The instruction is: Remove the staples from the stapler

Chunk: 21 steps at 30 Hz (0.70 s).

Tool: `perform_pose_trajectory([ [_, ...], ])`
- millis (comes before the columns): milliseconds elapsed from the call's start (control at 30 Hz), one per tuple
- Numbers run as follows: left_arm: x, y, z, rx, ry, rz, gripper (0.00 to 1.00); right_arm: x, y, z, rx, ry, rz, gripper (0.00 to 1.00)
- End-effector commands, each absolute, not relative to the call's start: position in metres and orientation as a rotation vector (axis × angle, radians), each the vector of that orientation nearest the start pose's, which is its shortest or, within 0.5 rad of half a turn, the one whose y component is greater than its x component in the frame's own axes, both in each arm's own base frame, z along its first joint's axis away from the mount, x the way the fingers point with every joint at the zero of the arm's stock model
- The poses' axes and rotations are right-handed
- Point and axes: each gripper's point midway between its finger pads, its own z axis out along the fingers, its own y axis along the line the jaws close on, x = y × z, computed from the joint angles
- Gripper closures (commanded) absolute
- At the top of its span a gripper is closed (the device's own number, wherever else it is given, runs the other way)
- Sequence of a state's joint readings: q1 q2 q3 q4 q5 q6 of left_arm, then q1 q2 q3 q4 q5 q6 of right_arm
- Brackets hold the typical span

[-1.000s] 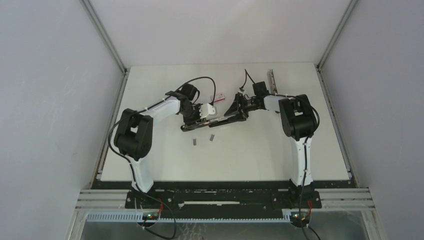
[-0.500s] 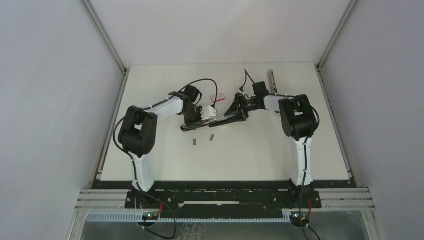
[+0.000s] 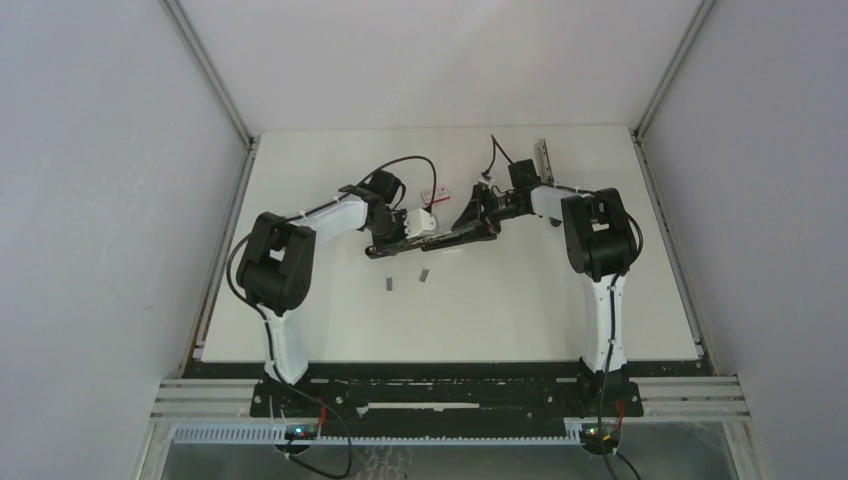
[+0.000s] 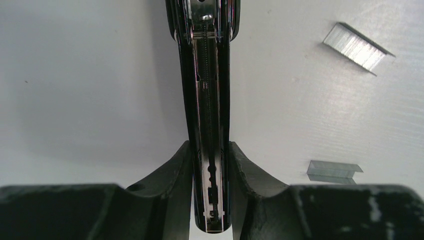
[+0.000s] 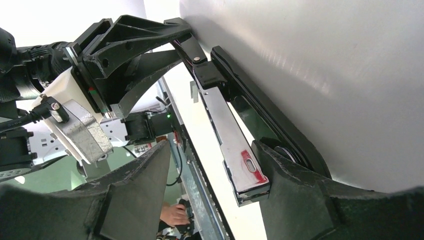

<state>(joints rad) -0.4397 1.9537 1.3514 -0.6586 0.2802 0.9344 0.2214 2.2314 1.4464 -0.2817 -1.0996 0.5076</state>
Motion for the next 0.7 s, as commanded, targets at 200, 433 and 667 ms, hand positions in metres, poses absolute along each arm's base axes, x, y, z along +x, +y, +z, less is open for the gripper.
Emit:
perform_pose_trajectory([
  [200, 0.368, -0.185, 0.034, 1.742, 2.036, -0.188, 1.0, 0.413, 0.207, 0.061, -0.058, 2.546, 1.473, 0.36],
  [433, 0.366, -0.184, 0.035, 1.734, 2.032, -0.194, 1.0, 0.413, 0.2, 0.068, -0.064, 2.49, 1.575, 0.32],
  [667, 0.364, -0.183, 0.035, 1.729, 2.038, -0.204, 1.0, 0.408, 0.201, 0.07, -0.042, 2.397, 1.649, 0.24],
])
